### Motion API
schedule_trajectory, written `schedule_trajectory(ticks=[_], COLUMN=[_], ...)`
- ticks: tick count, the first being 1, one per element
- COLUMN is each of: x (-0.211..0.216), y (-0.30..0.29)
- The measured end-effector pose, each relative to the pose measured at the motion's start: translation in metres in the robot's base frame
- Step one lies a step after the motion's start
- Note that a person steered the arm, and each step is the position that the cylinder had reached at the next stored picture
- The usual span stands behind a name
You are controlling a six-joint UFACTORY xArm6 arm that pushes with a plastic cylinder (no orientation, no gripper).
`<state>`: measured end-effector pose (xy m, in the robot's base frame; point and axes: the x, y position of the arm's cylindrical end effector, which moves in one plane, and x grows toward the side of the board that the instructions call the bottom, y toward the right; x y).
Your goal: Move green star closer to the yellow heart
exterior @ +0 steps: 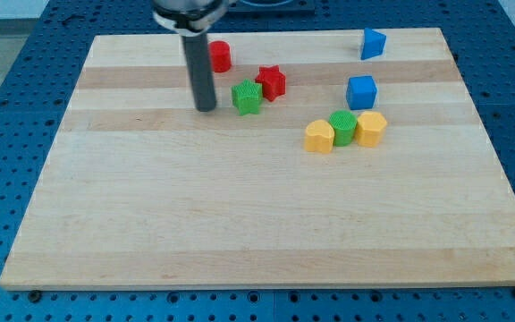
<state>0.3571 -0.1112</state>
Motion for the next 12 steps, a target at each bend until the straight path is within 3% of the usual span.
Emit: schedule_trajectory(ticks=[2, 3, 4, 5, 6, 7, 9, 12], x=[-0.031, -0.005, 0.006, 0.002, -0.022, -0.033, 0.017, 0.031], y=[0.029, 0.039, 0.069, 0.059, 0.056, 0.098, 0.134, 0.096])
